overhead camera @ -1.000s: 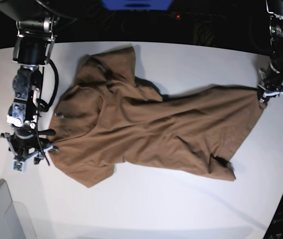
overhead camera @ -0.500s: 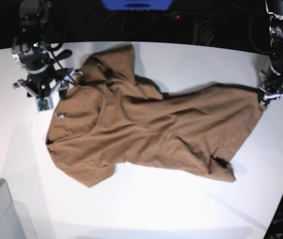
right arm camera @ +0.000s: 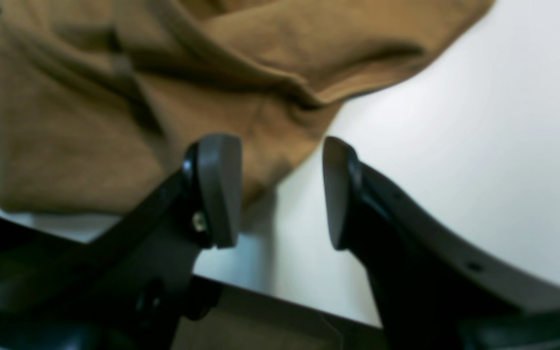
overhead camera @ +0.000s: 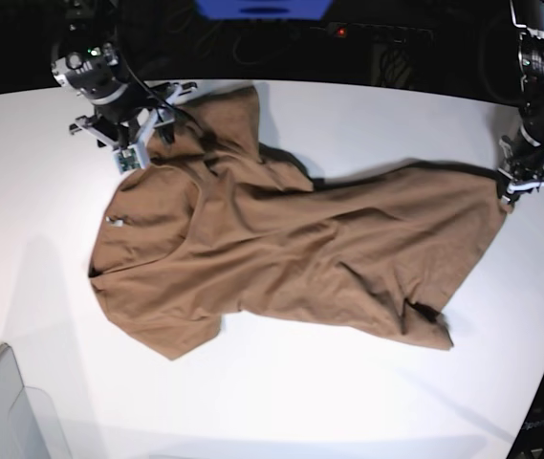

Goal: Layout the t-shirt on the table in an organized manner, then fold the t-shirt properly
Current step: 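Regrasp the shirt shoulders with both grippers, stretching it flat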

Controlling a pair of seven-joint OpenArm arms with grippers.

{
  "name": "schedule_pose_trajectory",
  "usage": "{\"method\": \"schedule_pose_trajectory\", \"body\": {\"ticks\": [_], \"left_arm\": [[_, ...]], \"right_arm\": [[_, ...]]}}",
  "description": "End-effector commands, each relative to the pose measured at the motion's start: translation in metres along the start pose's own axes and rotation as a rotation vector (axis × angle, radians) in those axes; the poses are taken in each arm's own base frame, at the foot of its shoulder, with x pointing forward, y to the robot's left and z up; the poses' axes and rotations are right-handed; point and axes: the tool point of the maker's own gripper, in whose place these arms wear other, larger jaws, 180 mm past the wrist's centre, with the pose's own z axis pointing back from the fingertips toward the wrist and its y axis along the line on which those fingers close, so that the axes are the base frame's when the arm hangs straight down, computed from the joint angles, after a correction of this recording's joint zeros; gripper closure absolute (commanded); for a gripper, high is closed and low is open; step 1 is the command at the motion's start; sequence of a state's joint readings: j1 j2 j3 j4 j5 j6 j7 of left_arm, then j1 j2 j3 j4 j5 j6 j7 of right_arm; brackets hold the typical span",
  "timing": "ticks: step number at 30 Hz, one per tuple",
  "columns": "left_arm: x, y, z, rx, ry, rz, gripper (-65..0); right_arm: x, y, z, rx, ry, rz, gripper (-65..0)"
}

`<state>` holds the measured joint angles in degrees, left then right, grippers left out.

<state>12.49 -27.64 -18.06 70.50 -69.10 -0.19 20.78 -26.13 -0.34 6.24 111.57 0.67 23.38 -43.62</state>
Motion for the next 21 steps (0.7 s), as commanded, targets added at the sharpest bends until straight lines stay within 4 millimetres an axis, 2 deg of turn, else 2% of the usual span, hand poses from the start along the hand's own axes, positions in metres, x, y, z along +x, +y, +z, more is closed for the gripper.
{"method": "schedule_pose_trajectory", "body": {"ticks": [1, 7, 9, 11, 13, 15, 17, 21], "left_arm": [[0.019, -0.006, 0.001, -0.016, -0.041, 0.006, -0.5], [0.020, -0.004, 0.002, -0.013, -0.041, 0.004, -0.5], [0.020, -0.005, 0.002, -0.015, -0.043, 0.001, -0.5], [0.021, -0.005, 0.002, -0.016, -0.045, 0.001, -0.5], [0.023, -0.005, 0.002, -0.015, -0.051, 0.002, -0.5], [0.023, -0.006, 0.002, -0.017, -0.052, 0.002, -0.5], [0.031, -0.004, 0.003, -0.014, -0.073, 0.010, -0.5], [0.048, -0.009, 0.004, -0.030, -0.125, 0.054, -0.5]], "right_arm": [[0.000, 0.002, -0.002, 0.008, -0.002, 0.002, -28.1], [-0.032, 0.032, -0.022, 0.099, 0.094, 0.003, -27.7], [-0.041, 0.031, -0.026, 0.101, 0.119, -0.008, -27.3], [-0.038, 0.025, -0.033, 0.092, 0.118, -0.007, -23.6], [-0.040, 0.005, -0.037, 0.055, 0.130, -0.011, -15.0], [-0.034, -0.016, -0.043, 0.012, 0.127, -0.029, -2.2], [-0.031, -0.043, -0.046, -0.041, 0.128, -0.044, 0.0], [-0.009, -0.088, -0.045, -0.124, 0.089, -0.029, 0.0]]}}
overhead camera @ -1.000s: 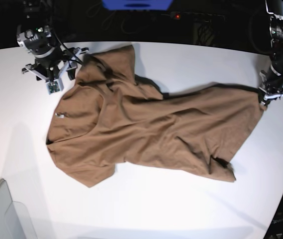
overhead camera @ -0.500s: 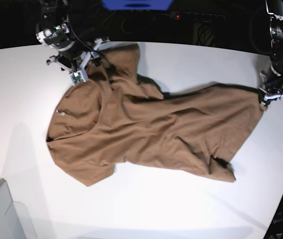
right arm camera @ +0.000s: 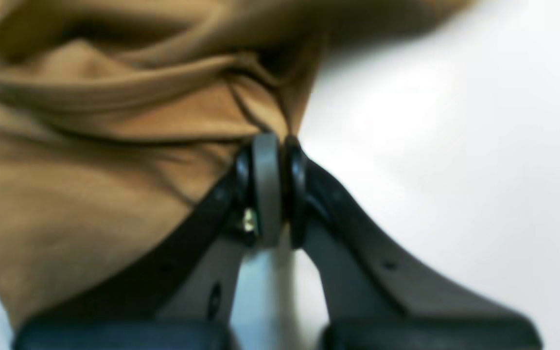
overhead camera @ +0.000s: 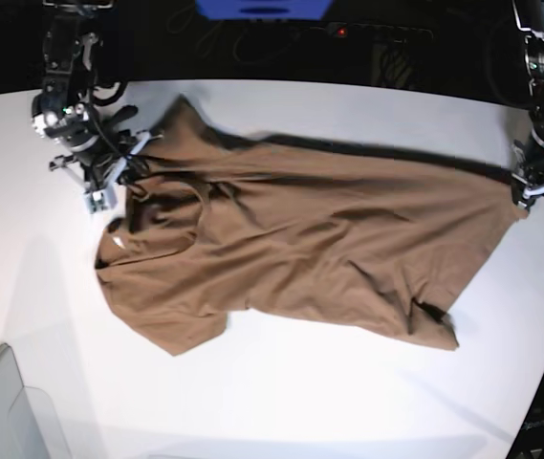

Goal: Layout the t-shirt on the table in an organized manner, then fold the t-shirt properly
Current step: 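Regrasp the shirt shoulders with both grippers, stretching it flat, then lift the shirt by its shoulders with both grippers and lower it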

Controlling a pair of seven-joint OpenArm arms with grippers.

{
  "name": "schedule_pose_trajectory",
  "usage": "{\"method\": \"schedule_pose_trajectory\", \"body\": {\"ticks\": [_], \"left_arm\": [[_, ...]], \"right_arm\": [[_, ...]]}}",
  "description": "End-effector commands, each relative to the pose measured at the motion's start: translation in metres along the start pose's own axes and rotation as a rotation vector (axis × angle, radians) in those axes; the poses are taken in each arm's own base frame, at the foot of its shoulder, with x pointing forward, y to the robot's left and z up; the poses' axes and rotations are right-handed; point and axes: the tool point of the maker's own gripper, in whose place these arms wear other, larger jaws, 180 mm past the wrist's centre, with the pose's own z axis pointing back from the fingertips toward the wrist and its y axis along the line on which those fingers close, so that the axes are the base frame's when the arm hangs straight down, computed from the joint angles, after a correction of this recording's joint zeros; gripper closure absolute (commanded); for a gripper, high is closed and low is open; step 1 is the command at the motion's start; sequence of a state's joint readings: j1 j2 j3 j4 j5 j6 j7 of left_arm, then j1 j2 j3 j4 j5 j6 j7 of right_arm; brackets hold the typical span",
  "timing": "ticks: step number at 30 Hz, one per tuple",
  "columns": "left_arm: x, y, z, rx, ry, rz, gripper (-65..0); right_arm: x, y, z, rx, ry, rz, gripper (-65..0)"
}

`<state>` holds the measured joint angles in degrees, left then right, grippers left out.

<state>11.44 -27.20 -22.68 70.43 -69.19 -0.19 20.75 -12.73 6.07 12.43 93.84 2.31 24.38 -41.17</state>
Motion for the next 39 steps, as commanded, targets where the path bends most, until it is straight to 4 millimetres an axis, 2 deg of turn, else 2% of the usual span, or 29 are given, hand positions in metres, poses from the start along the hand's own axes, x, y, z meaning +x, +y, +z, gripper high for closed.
{"method": "schedule_pose_trajectory", "body": {"ticks": [1, 5, 7, 10, 16, 19, 22, 28, 36, 39], "left_arm": [[0.019, -0.015, -0.002, -0.037, -0.048, 0.018, -0.5], [0.025, -0.023, -0.005, -0.055, -0.061, 0.024, -0.5], [0.024, -0.029, -0.003, -0.069, -0.062, 0.019, -0.5], [0.018, -0.035, 0.000, -0.084, -0.051, 0.010, -0.5], [-0.013, -0.014, 0.015, -0.050, -0.002, 0.021, -0.5], [-0.024, -0.008, 0.027, -0.043, 0.023, 0.004, -0.5], [-0.029, -0.013, 0.041, -0.059, 0.032, -0.023, -0.5], [-0.037, -0.018, 0.055, -0.076, 0.053, -0.057, -0.4], [-0.048, -0.002, 0.064, -0.039, 0.083, -0.063, -0.4], [-0.051, 0.000, 0.066, -0.036, 0.091, -0.062, -0.4]], "right_arm": [[-0.004, -0.017, 0.003, -0.058, 0.039, 0.014, 0.0], [0.026, -0.047, 0.009, -0.120, -0.020, 0.044, 0.0], [0.034, -0.055, 0.016, -0.142, -0.030, 0.071, 0.0], [0.036, -0.055, 0.028, -0.157, -0.006, 0.093, 0.0], [-0.003, -0.024, 0.047, -0.116, 0.059, 0.087, 0.0], [-0.022, -0.019, 0.051, -0.105, 0.105, 0.083, 0.0], [-0.035, -0.019, 0.053, -0.106, 0.135, 0.084, 0.0], [-0.037, -0.030, 0.052, -0.124, 0.153, 0.099, 0.0], [-0.024, -0.036, 0.049, -0.135, 0.127, 0.106, 0.0], [-0.027, -0.038, 0.043, -0.131, 0.136, 0.094, 0.0]]}}
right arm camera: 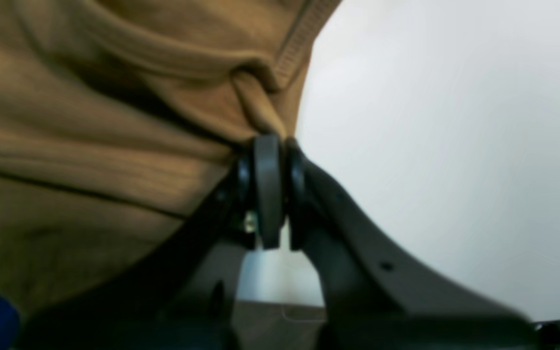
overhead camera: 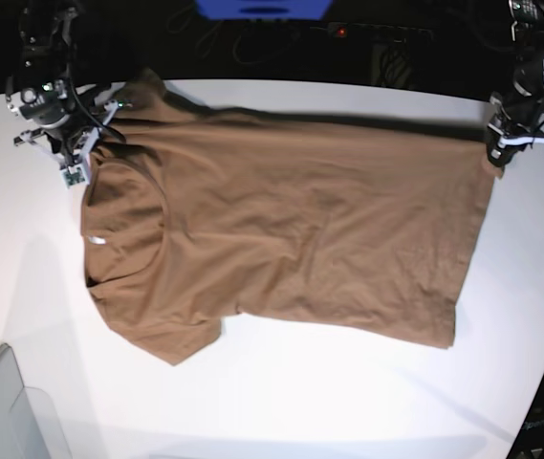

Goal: Layout the t-shirt on the table in an organized manner, then fold the t-shirt properly
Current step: 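Lift the shirt by its shoulders with both grippers and lower it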

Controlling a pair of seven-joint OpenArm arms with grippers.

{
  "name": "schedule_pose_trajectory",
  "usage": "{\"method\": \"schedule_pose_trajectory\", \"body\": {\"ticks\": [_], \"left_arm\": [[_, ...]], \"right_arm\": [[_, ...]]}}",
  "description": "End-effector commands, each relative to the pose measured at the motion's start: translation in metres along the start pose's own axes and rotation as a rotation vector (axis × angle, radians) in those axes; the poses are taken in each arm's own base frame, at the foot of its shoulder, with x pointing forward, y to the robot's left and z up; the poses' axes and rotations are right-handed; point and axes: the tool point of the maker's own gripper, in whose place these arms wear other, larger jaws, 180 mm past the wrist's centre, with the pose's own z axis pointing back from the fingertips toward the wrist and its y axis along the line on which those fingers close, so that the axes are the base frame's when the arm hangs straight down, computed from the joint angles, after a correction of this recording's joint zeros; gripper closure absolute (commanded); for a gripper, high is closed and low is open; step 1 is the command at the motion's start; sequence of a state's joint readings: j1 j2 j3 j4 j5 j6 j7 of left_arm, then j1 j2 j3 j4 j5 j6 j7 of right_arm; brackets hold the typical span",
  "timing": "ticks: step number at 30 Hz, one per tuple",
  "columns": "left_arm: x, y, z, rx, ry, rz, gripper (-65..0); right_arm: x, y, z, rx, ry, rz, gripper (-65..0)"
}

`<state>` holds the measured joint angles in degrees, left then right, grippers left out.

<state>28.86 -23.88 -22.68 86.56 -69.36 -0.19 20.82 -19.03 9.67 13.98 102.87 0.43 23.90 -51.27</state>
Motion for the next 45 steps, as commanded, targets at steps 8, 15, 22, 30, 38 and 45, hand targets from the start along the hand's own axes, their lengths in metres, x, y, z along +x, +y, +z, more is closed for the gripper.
{"method": "schedule_pose_trajectory", "body": {"ticks": [8, 15, 22, 30, 38, 45], "left_arm": [[0.017, -0.024, -0.009, -0.058, -0.059, 0.033, -0.4], [0.078, -0.095, -0.035, -0.219, -0.195, 0.042, -0.4], [0.162, -0.216, -0.045, -0.452, -0.344, -0.028, -0.4], [0.237, -0.338, -0.059, -0.612, -0.397, -0.075, -0.4], [0.281, -0.404, -0.023, -0.735, -0.479, -0.105, -0.4], [0.212, -0.318, -0.062, -0.631, -0.276, -0.031, -0.4]], "right_arm": [[0.055, -0.027, -0.005, -0.053, -0.107, -0.012, 0.0], [0.169, -0.065, 0.018, -0.128, -0.347, -0.020, 0.0], [0.297, -0.105, 0.070, -0.193, -0.595, -0.010, 0.0], [0.399, -0.146, 0.176, -0.283, -0.890, -0.059, 0.0], [0.360, -0.157, 0.210, -0.379, -0.905, -0.098, 0.0], [0.265, -0.089, 0.115, -0.237, -0.668, -0.077, 0.0]]}}
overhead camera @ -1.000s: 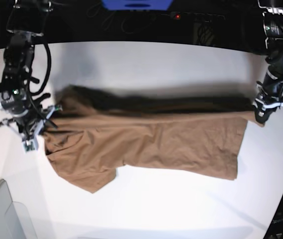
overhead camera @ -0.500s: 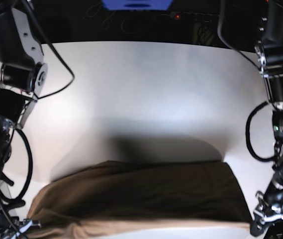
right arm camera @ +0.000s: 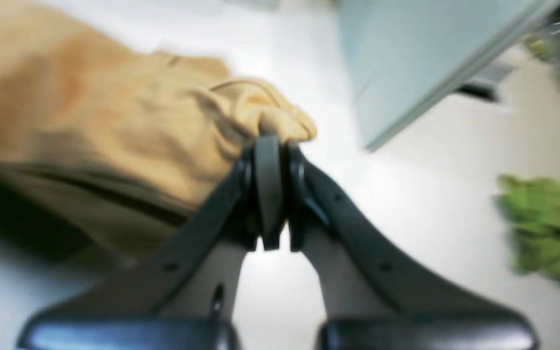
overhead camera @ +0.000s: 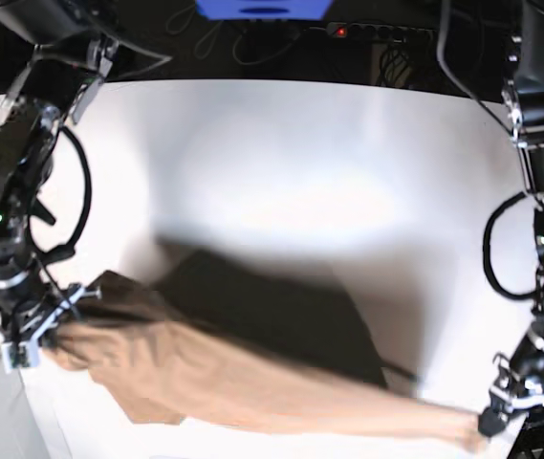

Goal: Layout the t-shirt on the table in an organized manner, then fold the t-shirt properly
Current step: 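Lift the shirt by its shoulders with both grippers and lower it, then lift the shirt high with both grippers and swing it down flat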

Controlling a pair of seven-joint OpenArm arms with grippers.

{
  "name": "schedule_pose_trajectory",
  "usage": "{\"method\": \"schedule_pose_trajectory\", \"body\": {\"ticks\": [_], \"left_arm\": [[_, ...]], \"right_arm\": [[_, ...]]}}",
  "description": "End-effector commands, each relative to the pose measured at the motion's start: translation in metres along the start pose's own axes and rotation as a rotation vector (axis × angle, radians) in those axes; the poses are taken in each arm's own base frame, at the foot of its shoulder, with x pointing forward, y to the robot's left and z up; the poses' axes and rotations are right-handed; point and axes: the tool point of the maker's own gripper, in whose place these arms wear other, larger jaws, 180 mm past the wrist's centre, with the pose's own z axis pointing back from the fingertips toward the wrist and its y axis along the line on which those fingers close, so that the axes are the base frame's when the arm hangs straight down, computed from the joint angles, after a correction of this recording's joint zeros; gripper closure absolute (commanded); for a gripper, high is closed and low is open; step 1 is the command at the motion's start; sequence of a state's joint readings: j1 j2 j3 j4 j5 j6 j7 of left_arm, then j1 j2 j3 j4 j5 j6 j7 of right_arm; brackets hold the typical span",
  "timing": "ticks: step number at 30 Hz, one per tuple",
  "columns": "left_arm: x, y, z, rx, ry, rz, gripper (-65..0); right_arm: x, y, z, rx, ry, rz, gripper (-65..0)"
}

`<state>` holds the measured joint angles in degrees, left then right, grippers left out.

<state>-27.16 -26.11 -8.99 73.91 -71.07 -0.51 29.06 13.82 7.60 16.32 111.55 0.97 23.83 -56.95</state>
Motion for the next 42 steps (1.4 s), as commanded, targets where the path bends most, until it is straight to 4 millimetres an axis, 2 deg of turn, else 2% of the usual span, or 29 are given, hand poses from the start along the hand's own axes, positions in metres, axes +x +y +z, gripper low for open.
{"method": "schedule_pose_trajectory", "body": {"ticks": [1, 3, 5, 8, 11, 14, 16, 18, 24, 42], "left_arm": [[0.010, 0.007, 0.009, 0.003, -0.031, 0.042, -0.4], [-0.021, 0.043, 0.030, 0.075, 0.020, 0.091, -0.4], [-0.052, 0.076, 0.055, 0.151, 0.072, 0.113, -0.4], [-0.085, 0.118, 0.096, 0.261, 0.121, 0.142, -0.4], [-0.106, 0.141, 0.121, 0.329, 0.159, 0.155, -0.4], [-0.120, 0.153, 0.136, 0.366, 0.189, 0.164, -0.4], [-0.127, 0.159, 0.144, 0.385, 0.203, 0.167, -0.4], [-0.130, 0.162, 0.148, 0.394, 0.210, 0.168, -0.4], [-0.135, 0.164, 0.152, 0.402, 0.223, 0.174, -0.4], [-0.138, 0.164, 0.152, 0.408, 0.232, 0.173, -0.4]], "right_arm": [[0.005, 0.001, 0.003, -0.002, -0.042, 0.002, 0.0], [-0.023, 0.025, 0.001, 0.055, 0.017, 0.006, 0.0], [-0.049, 0.036, 0.001, 0.087, 0.085, 0.014, 0.0], [-0.087, 0.057, -0.005, 0.148, 0.187, 0.021, 0.0], [-0.121, 0.071, -0.013, 0.192, 0.285, 0.013, 0.0], [-0.155, 0.082, -0.010, 0.224, 0.373, 0.007, 0.0], [-0.168, 0.093, -0.007, 0.267, 0.400, 0.032, 0.0], [-0.176, 0.099, -0.002, 0.292, 0.415, 0.051, 0.0], [-0.182, 0.099, 0.002, 0.292, 0.427, 0.050, 0.0], [-0.183, 0.098, 0.004, 0.291, 0.428, 0.056, 0.0]]}}
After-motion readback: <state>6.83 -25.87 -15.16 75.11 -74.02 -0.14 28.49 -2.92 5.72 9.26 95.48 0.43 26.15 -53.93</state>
